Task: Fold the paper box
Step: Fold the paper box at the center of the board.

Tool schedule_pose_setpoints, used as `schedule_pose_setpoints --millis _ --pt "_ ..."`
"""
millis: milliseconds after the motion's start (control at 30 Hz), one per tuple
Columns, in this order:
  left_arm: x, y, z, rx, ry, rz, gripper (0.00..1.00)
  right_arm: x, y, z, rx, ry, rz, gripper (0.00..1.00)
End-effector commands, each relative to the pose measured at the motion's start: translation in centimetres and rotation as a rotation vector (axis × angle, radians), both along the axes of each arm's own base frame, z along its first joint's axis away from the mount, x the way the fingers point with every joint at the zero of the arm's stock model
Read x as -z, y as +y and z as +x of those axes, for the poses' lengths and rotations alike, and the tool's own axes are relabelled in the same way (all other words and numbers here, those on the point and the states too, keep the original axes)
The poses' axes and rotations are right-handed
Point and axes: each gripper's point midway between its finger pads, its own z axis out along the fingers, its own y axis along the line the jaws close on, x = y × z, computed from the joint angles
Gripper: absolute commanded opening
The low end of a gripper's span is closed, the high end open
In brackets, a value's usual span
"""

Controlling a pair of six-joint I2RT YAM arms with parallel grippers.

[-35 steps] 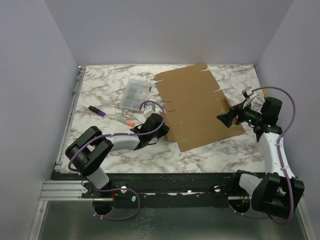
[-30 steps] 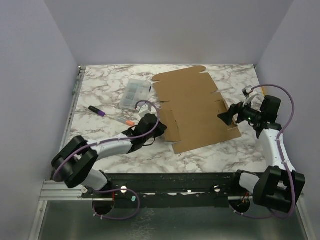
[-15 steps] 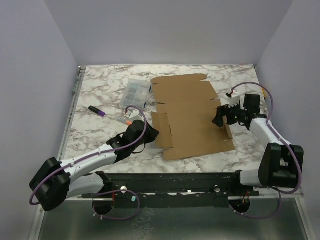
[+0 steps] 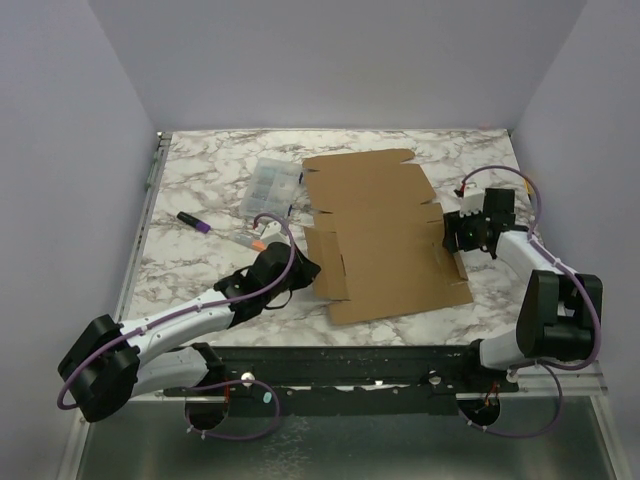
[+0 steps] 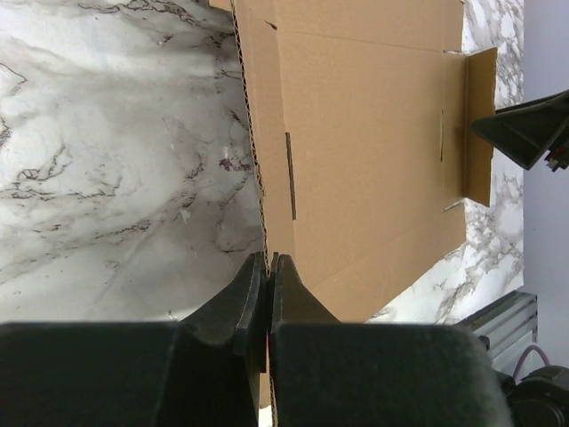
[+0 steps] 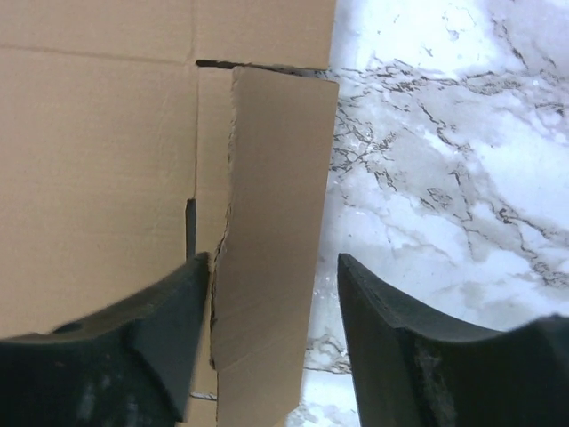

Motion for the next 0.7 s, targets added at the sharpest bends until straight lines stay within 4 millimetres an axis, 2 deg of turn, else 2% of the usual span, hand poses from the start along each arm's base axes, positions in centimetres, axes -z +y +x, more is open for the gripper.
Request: schedule_pose_setpoints --millis 0,133,367,467,667 --pt "-0.9 -0.5 -0.4 0.019 -0.007 -0.031 0.0 -0.3 -1.3 1.0 0.041 -0.011 -0.072 0.55" --pt "-0.9 -0.5 -0.6 0.029 -0.01 -0.029 0.0 -0.8 -2.0 1.1 0.057 -0.033 -0.11 0.35" --pt "-1.1 -0.9 -0.8 0.064 -0.017 -0.02 0.01 -2.2 -2.6 1.3 0.066 -0.061 -0.139 0.06" --pt "-0.7 -0.7 -1.0 0.077 -0.012 -0.001 0.21 -3.4 -2.5 1.3 0.049 -0.087 -0.146 0.01" --pt "-0.6 1.5 -0.2 0.085 -0.04 0.093 0.81 -6.9 -2.8 1.2 0.004 -0.2 -0.193 0.0"
